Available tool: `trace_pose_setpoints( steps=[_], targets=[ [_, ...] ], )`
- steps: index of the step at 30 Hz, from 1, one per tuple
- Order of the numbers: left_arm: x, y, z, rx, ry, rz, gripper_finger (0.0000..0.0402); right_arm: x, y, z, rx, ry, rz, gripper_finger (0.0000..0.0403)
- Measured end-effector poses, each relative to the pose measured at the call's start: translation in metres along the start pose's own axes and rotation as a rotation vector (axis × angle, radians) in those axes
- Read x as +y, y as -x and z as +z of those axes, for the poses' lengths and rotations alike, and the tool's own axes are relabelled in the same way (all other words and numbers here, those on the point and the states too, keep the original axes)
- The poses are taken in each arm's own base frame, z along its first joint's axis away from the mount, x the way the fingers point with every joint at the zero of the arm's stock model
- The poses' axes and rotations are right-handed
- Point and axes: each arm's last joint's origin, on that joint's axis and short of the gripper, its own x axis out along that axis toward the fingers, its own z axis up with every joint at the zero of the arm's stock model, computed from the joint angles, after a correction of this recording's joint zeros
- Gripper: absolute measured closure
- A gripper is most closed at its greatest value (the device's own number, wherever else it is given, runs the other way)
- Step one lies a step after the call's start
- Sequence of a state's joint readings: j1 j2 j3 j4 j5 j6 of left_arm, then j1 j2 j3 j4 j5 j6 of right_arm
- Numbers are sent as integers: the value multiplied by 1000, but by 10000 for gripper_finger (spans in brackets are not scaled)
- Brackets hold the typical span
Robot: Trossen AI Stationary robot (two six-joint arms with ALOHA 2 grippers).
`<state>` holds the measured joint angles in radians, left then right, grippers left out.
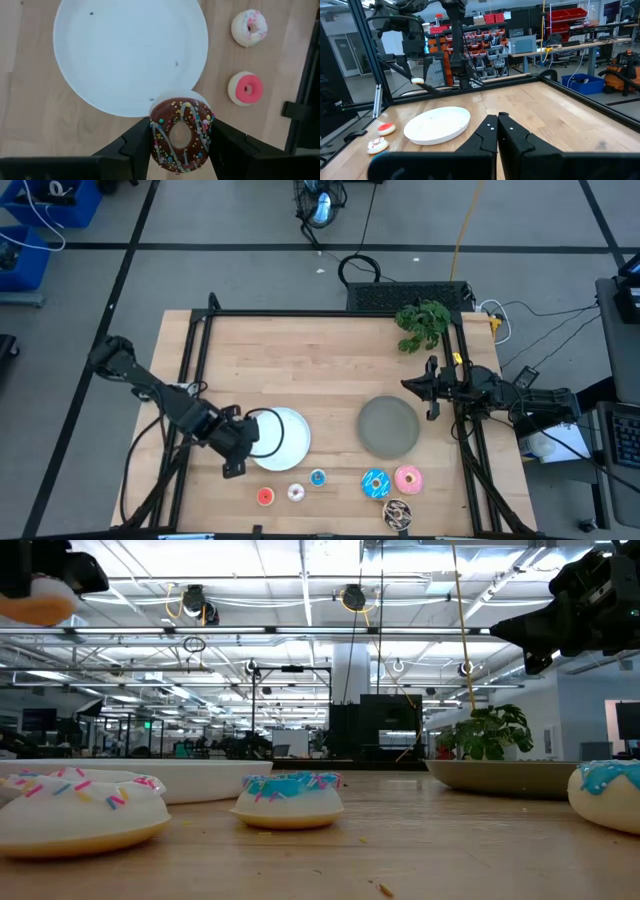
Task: Pick & Place donuts
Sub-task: Put the small brown donut on the white plate
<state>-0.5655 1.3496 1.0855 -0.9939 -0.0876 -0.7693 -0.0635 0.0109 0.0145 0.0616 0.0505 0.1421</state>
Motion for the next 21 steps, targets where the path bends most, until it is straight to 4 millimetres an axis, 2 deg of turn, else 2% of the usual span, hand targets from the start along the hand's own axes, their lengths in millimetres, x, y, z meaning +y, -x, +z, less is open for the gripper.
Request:
trace_pose_setpoints(
  steps=[21],
  targets=[
    [1,-1,1,3,-1,3,227,0,0,0,-1,-3,-1,403]
  ],
)
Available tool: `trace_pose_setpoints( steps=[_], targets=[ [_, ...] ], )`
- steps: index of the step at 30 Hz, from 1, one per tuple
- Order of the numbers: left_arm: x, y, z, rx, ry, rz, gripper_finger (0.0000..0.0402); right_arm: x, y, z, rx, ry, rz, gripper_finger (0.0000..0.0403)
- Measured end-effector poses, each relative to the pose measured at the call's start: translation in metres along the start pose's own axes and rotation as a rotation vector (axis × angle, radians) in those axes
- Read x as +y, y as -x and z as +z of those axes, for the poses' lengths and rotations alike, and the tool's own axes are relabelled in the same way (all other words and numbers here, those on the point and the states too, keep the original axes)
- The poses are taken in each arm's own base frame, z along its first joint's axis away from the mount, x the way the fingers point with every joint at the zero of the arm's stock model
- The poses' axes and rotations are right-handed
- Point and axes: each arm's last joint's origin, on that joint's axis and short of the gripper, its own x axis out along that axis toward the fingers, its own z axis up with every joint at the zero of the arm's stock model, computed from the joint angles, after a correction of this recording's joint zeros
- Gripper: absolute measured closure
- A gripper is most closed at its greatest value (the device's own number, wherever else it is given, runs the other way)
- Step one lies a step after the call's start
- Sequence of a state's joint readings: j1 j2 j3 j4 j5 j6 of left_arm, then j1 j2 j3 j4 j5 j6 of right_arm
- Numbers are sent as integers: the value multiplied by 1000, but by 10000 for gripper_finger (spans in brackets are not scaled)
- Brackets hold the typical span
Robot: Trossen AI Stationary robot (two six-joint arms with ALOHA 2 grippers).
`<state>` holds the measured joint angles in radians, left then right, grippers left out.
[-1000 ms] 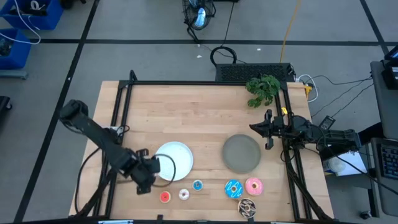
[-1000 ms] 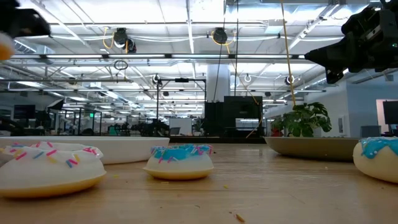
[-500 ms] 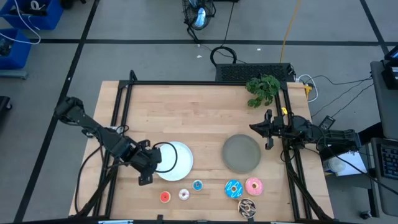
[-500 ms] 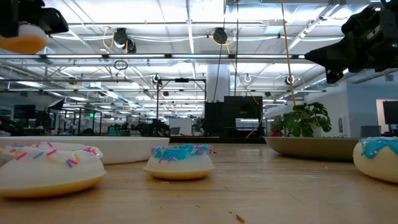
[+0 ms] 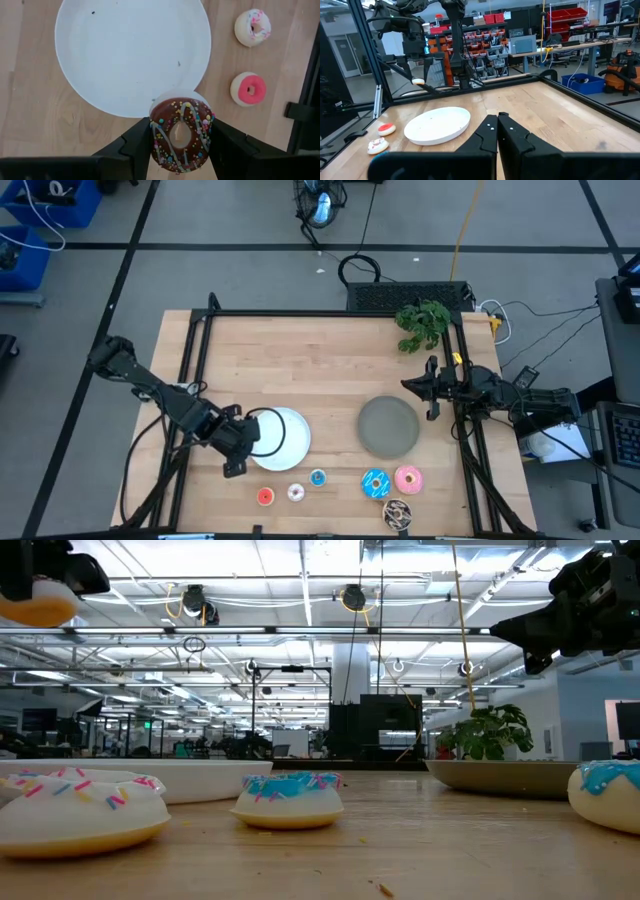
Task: Pick & Place donuts
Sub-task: Put the small brown donut on the white plate
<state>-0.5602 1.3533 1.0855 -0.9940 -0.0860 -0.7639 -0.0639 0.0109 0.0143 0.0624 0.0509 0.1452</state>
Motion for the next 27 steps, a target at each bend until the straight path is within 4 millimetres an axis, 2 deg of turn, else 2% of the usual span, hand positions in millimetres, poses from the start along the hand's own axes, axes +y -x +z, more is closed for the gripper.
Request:
trace_pose_setpoints(
  steps=[4,9,22,27],
  targets=[
    [6,-1,7,-28,-6,14,227,0,0,0,-1,0,0,403],
    [22,-8,24,-9,35,20,227,0,0,0,-1,0,0,403],
    [61,-26,73,-24,-68,19,227,0,0,0,-1,0,1,403],
    [67,-37,87,-11,-133,46,227,0,0,0,-1,0,0,403]
  ],
)
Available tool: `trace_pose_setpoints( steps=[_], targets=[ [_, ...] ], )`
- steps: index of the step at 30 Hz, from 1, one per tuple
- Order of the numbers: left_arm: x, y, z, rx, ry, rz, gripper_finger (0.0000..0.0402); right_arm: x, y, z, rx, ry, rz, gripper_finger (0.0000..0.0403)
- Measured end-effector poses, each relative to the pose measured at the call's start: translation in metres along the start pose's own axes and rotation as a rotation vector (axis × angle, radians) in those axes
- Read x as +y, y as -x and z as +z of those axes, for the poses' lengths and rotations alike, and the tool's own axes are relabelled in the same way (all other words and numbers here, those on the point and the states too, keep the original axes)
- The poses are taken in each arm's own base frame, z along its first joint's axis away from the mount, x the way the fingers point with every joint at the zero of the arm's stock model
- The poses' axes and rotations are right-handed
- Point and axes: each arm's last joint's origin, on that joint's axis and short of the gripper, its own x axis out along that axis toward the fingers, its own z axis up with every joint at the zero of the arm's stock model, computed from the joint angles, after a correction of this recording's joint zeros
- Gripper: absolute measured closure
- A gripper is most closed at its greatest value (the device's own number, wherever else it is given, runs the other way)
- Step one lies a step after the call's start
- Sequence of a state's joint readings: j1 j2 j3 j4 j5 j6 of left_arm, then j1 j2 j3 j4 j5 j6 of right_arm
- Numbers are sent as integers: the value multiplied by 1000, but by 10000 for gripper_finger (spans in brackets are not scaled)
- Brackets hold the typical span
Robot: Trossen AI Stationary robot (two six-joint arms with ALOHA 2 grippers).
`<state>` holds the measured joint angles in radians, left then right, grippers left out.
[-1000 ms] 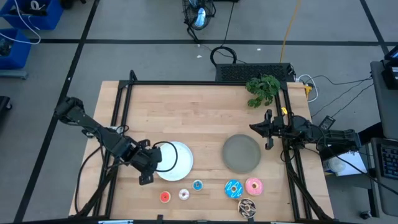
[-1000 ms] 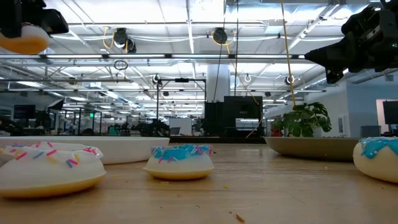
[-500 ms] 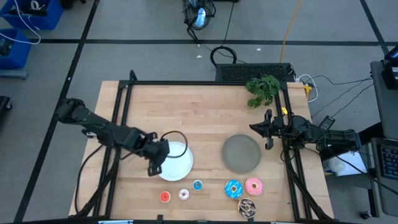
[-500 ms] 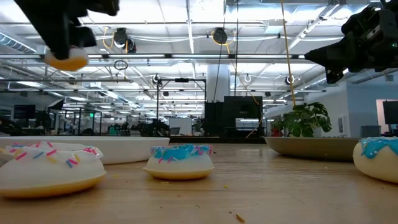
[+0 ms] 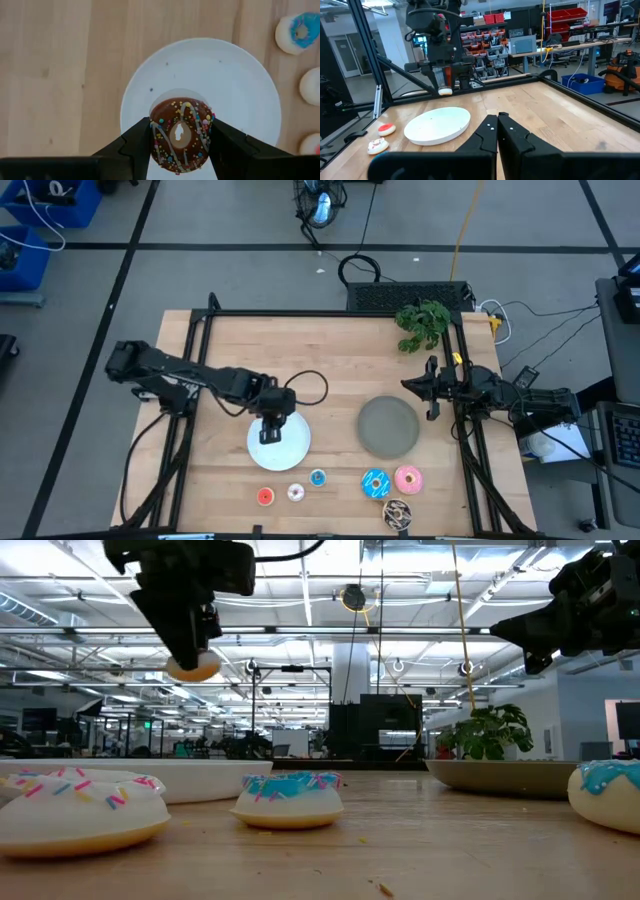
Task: Pick & Place donuts
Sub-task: Put the small brown donut on the white plate
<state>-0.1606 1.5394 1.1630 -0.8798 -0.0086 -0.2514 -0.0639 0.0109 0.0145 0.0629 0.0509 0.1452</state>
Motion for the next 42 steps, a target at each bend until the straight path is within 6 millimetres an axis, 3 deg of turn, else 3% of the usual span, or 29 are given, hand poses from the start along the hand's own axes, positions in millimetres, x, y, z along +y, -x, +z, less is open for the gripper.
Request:
trace_pose_setpoints(
  steps=[16,25,30,38,42],
  targets=[
    [0,-31,-1,77,-72,18,227,0,0,0,0,18,0,403],
    [0,-75,-1,211,-108,35,227,0,0,0,-3,18,1,403],
    [-1,-89,0,231,-123,24,227,0,0,1,-5,18,1,403],
    [-5,-90,-1,233,-185,12,223,0,0,1,-5,26,1,403],
    [-8,-90,-2,233,-190,7,190,0,0,1,-6,26,1,403]
  ],
)
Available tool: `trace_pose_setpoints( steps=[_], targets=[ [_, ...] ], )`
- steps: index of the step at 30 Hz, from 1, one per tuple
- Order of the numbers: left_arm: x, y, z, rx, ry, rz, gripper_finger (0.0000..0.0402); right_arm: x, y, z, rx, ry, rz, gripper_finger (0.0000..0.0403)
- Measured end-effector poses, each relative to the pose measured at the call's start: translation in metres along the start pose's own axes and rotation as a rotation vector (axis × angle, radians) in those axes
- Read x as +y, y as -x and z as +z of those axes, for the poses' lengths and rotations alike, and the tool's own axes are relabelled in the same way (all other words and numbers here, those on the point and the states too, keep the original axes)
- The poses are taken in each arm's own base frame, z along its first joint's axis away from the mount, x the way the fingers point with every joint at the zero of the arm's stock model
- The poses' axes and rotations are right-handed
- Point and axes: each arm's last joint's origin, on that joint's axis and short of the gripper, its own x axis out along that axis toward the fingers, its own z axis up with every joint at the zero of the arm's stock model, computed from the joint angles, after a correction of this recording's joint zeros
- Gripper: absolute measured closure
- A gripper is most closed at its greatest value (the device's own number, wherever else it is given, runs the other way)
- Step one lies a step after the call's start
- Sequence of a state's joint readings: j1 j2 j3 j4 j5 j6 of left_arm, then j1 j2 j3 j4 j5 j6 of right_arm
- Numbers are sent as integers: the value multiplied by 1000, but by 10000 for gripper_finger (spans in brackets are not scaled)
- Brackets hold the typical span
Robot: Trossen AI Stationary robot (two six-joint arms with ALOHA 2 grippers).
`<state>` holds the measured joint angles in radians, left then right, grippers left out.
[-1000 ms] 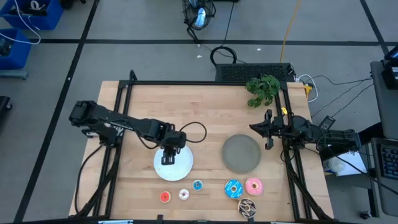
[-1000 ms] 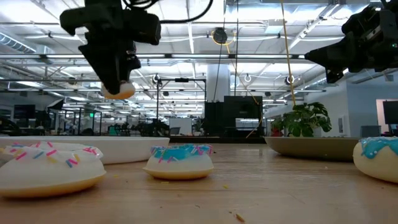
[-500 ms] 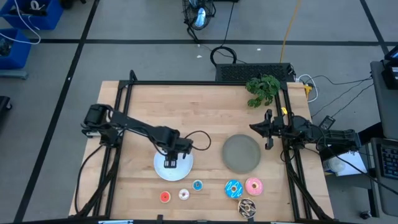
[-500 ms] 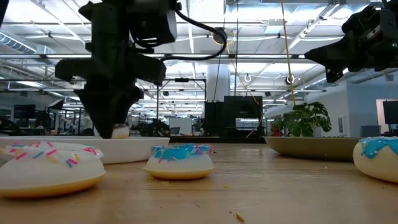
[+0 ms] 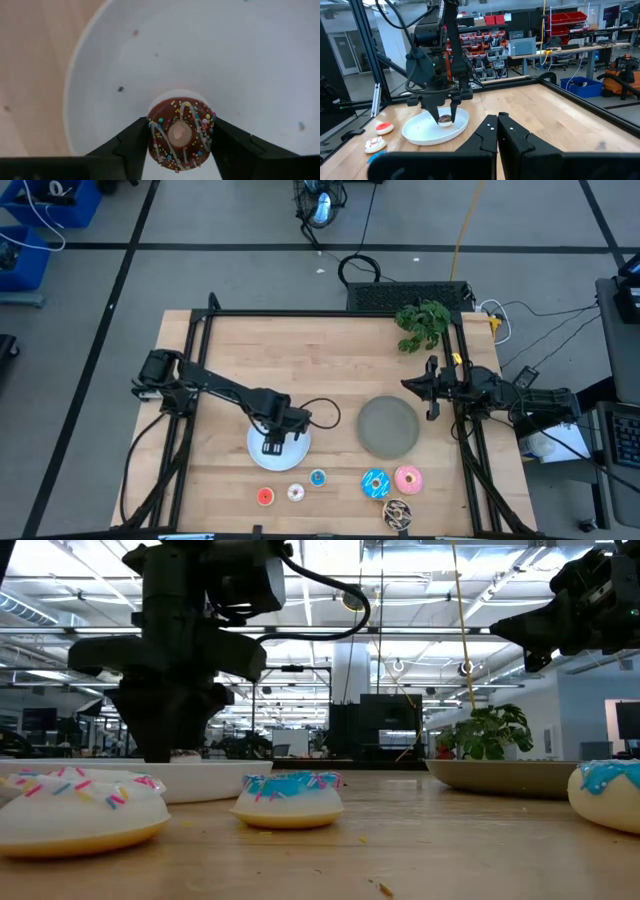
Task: Pick & Place donuts
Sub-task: Put the small brown donut on the white plate, then put the small orange donut on the white plate
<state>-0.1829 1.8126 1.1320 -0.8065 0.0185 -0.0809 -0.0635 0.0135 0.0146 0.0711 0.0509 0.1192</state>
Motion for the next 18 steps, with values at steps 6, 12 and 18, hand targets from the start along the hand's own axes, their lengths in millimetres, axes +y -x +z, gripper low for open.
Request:
trace_pose_setpoints(
  steps=[6,12,18],
  targets=[
    [1,0,0,0,-17,3,125,0,0,0,0,0,0,403],
    [1,8,2,26,-29,16,93,0,0,0,0,0,0,403],
    [-9,49,16,14,13,44,91,0,0,0,0,0,0,403]
  ],
)
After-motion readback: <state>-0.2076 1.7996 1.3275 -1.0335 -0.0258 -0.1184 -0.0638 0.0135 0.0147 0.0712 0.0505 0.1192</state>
